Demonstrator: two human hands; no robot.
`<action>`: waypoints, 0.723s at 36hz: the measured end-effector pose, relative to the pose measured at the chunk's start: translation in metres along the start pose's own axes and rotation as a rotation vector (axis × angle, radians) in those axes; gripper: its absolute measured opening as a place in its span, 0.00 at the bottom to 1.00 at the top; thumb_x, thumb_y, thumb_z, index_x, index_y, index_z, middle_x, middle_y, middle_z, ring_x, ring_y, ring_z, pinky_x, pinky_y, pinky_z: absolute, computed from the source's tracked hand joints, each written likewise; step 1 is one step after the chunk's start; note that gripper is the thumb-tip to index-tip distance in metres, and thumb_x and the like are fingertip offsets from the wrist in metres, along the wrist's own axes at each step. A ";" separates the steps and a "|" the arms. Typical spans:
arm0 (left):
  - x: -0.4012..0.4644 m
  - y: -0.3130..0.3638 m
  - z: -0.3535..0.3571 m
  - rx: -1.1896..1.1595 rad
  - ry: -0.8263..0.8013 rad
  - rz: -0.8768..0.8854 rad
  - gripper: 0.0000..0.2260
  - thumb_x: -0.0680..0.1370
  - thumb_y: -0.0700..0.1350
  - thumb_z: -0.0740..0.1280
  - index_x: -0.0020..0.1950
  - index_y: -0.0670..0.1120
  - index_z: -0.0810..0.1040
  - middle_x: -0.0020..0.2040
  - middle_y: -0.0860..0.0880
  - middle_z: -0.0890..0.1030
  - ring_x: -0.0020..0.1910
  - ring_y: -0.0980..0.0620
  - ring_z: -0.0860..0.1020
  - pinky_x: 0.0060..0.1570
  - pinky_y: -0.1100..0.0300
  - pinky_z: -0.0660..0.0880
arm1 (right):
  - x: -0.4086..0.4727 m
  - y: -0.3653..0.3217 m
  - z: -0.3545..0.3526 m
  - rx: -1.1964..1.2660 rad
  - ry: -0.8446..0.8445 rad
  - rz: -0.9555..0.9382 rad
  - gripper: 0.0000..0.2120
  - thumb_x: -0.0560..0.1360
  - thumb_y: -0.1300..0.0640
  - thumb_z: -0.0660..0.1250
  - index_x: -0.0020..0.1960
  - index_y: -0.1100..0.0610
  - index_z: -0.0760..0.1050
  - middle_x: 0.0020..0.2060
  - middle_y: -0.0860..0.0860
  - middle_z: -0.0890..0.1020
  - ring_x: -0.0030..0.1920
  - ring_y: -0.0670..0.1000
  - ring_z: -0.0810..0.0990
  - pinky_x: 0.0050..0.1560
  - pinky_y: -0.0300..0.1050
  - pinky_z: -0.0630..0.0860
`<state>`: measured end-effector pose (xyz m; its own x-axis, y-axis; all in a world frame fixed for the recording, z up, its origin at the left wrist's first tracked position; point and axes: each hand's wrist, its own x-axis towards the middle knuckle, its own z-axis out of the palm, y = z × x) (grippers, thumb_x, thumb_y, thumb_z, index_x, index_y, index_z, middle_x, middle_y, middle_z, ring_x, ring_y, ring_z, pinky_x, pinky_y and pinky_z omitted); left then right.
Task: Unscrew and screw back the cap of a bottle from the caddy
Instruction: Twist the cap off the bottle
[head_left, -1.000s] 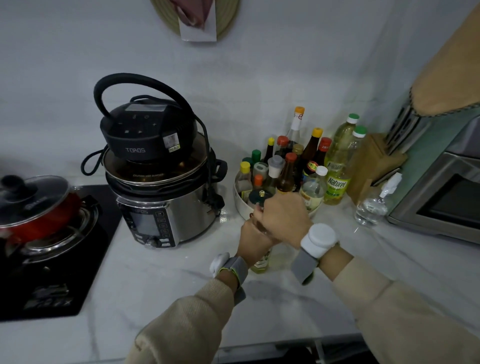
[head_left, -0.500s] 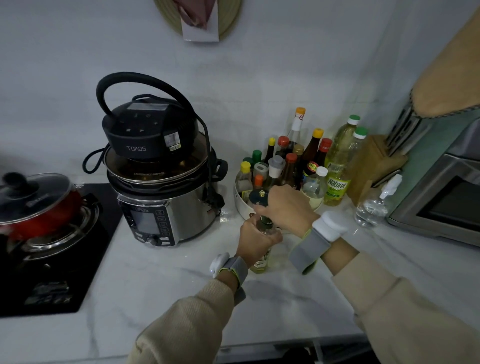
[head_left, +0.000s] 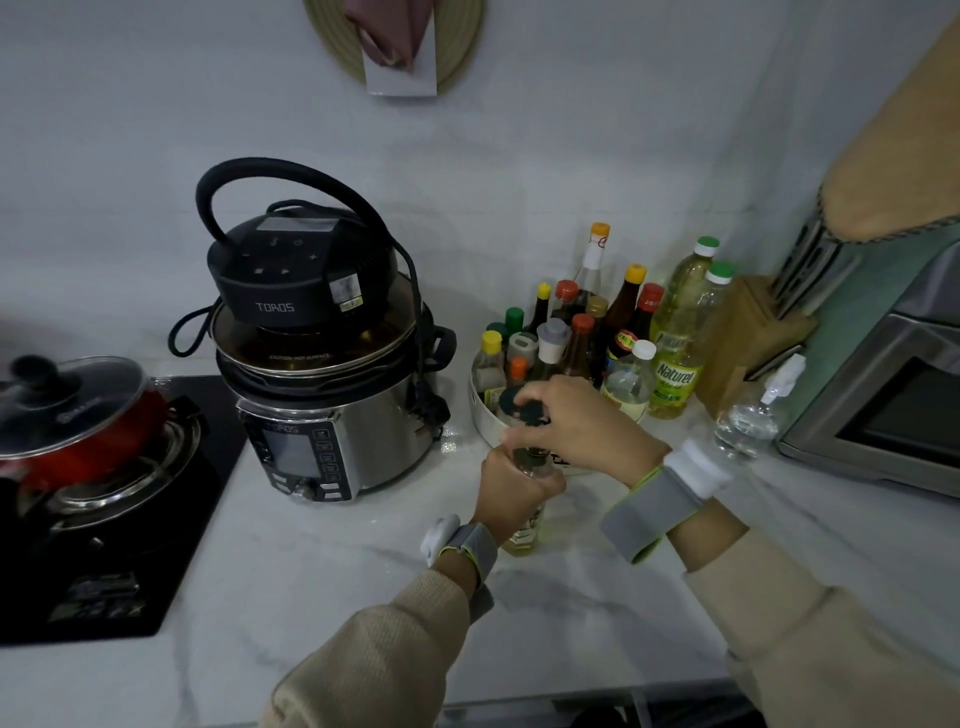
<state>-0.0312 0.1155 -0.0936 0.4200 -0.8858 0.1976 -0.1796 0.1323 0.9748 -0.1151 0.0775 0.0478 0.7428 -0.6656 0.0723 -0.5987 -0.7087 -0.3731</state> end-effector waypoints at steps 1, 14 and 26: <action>0.000 0.000 0.000 0.005 -0.003 -0.005 0.09 0.62 0.45 0.70 0.40 0.44 0.77 0.38 0.39 0.82 0.36 0.52 0.77 0.37 0.51 0.77 | 0.001 -0.001 0.002 -0.017 0.033 0.061 0.22 0.69 0.38 0.68 0.48 0.57 0.76 0.39 0.52 0.76 0.41 0.53 0.76 0.39 0.47 0.72; -0.001 -0.001 0.000 -0.003 -0.004 0.011 0.06 0.63 0.43 0.70 0.37 0.52 0.77 0.33 0.51 0.79 0.33 0.56 0.75 0.35 0.58 0.74 | -0.001 -0.009 -0.003 0.024 -0.105 0.039 0.09 0.66 0.62 0.73 0.46 0.59 0.81 0.40 0.55 0.82 0.41 0.54 0.79 0.36 0.44 0.75; -0.002 0.000 -0.002 -0.023 -0.034 -0.004 0.08 0.64 0.40 0.72 0.38 0.49 0.77 0.35 0.50 0.81 0.35 0.54 0.78 0.38 0.56 0.76 | -0.001 -0.009 0.010 -0.101 0.112 0.202 0.21 0.73 0.41 0.66 0.35 0.59 0.70 0.30 0.50 0.70 0.37 0.54 0.74 0.27 0.43 0.61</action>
<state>-0.0304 0.1183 -0.0938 0.3902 -0.9009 0.1903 -0.1576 0.1383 0.9778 -0.1079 0.0868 0.0418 0.5706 -0.8139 0.1094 -0.7629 -0.5747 -0.2962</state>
